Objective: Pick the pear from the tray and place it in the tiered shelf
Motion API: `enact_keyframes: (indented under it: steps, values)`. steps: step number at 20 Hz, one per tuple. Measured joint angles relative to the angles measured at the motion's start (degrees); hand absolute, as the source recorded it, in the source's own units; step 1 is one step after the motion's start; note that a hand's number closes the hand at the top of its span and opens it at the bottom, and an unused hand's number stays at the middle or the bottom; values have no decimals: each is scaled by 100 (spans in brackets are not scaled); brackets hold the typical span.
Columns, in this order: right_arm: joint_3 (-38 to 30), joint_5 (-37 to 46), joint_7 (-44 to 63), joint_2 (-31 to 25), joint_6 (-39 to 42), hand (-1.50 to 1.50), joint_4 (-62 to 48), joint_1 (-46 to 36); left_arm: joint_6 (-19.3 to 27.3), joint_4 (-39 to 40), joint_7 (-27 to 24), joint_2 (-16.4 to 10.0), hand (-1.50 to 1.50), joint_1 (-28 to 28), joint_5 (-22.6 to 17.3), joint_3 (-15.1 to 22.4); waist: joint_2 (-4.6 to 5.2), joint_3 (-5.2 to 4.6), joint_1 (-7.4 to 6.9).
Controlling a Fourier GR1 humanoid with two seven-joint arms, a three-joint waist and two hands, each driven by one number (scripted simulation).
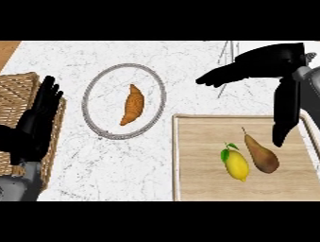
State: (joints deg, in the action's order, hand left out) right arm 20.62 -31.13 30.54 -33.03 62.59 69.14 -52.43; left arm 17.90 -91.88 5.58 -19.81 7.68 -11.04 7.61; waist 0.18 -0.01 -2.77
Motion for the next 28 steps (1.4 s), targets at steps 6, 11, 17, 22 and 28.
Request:
enact_keyframes:
  steps: [6,11,17,22,28]
  values:
    - [494,1068,-6,66,233,-150,593,-166,122,-176,83,38,0,-127,118,0,-6,3,107]
    - [780,2190,-215,239,246,-150,1183,238,56,-158,109,28,0,-114,107,-124,3,7,181]
    - [1256,3671,-815,70,281,-150,1610,505,-17,-258,81,65,0,-238,120,-152,17,10,155]
    - [1618,4831,-1590,-92,58,-150,1486,667,-10,-304,57,185,0,-303,216,-142,17,9,159]
    - [1820,5846,-2727,-210,-428,-150,1037,844,-143,-274,120,212,0,-260,263,-288,7,6,194]
